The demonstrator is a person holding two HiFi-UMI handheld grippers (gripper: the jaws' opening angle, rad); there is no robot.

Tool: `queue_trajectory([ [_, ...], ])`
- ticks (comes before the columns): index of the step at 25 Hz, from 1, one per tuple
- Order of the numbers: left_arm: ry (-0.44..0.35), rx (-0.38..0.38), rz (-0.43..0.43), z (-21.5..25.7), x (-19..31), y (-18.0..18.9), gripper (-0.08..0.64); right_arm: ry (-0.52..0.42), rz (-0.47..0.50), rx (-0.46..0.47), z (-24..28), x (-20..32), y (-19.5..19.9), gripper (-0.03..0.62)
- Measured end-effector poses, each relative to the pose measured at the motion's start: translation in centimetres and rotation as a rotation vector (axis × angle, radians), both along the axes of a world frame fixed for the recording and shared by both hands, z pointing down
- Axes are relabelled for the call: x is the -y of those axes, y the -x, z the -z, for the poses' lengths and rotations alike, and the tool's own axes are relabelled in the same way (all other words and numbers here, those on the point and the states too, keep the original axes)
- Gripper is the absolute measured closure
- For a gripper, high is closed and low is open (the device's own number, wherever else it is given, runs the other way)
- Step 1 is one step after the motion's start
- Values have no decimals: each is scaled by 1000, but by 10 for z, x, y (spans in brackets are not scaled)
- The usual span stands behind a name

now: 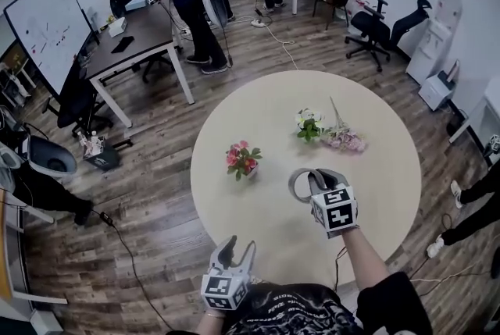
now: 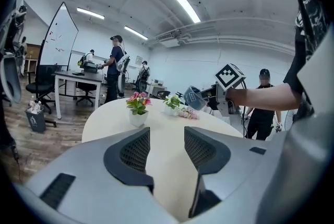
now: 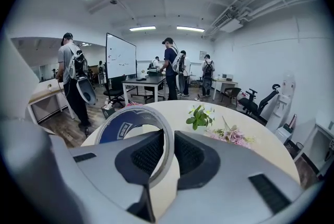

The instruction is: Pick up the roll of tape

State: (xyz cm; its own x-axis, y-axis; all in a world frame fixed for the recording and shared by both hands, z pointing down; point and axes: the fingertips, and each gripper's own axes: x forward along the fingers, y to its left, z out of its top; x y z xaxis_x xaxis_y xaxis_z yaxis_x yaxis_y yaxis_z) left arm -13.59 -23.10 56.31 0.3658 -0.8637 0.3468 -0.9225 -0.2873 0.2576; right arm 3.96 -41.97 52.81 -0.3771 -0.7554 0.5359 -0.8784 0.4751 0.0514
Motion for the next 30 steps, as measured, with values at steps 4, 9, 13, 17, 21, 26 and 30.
queue_trajectory([
  [4,-8,6,-26,-4,-5,-6,337,-36,-37,31,15,-26,-13,522],
  [9,-20,3,-53,-1,-9,-18,337,-86,-88,81,23,-61,-31,520],
  [13,-53,-3,-78,6,-9,-27,337,-103,-106,84,26,-92,-42,520],
  [17,-74,0,-106,9,-9,-37,337,-122,-150,121,27,-120,-55,520],
  [21,-69,1,-130,8,-9,-45,337,-129,-203,147,20,-147,-67,520],
  [26,-72,2,-161,8,-10,-55,337,-136,-243,154,8,-181,-75,520],
  [30,-77,3,-181,9,-9,-62,337,-120,-234,146,-3,-199,-74,520],
])
